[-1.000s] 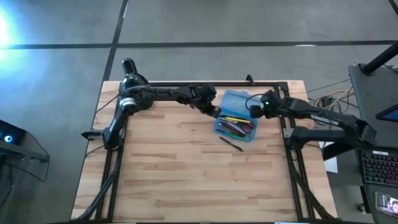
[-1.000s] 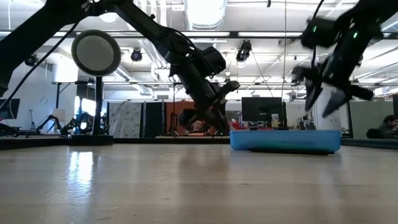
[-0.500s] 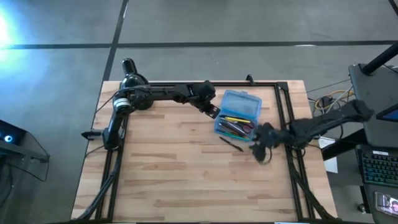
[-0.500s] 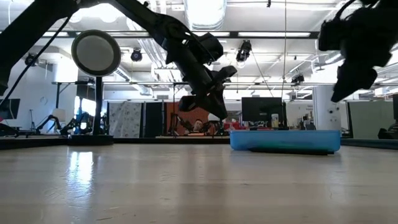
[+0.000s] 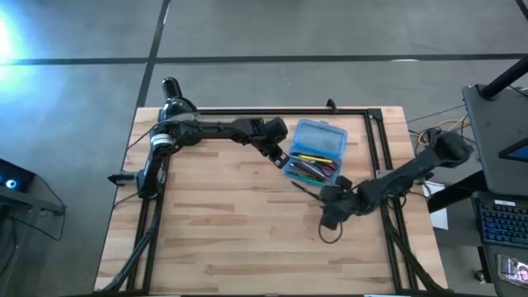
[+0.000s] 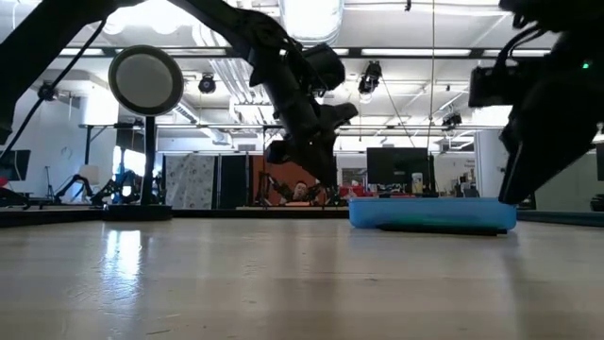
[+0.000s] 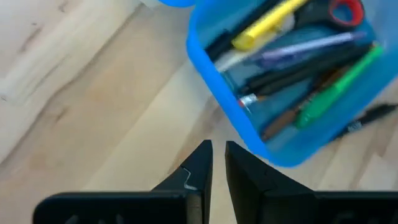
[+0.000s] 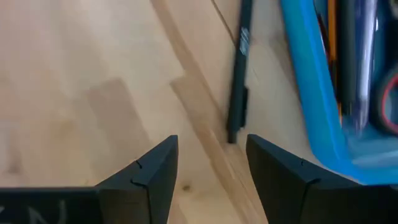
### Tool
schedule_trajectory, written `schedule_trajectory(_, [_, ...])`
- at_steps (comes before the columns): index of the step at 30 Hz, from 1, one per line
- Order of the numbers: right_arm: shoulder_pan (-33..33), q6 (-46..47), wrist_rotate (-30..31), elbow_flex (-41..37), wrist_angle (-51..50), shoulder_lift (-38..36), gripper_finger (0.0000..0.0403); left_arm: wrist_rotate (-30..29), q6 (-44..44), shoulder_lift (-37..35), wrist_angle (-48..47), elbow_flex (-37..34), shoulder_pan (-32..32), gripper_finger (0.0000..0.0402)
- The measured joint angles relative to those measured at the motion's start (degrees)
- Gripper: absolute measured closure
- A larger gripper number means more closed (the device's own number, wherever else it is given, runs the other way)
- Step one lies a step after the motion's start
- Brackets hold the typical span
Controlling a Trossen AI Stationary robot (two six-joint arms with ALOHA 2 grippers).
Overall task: Pick & place school supplies into a supply box
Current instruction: Put the pen into the supply box
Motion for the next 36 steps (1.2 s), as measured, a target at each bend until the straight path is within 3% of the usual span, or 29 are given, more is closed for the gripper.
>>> schedule_trajectory(11, [-6.7,1.8,-0.6,1.2,2.9,7.4,0.0218,-2.5,1.7,-3.9,-1.3,-0.1,-3.9,0.0374])
schedule_trajectory(20, [-10.4,0.4,-5.4,1.0,5.5,11.9,0.0227,-5.3,1.4,-7.7,-2.9,-0.1,-5.8,0.0374])
schedule_trajectory(24, [-10.4,-0.2,-6.0,1.0,6.0,12.2,0.0258,-5.6,1.3,-8.6,-3.6,-0.1,-5.9,0.0374])
schedule_trajectory(32, [-10.3,-5.3,-6.7,1.3,6.4,11.7,0.0367,-6.7,1.1,-9.0,-4.7,-0.1,-5.9,0.0374])
schedule_trajectory(36, [-10.0,-7.7,-6.8,2.5,5.7,11.0,0.0375,-8.6,1.1,-9.0,-5.9,-0.1,-5.8,0.0374])
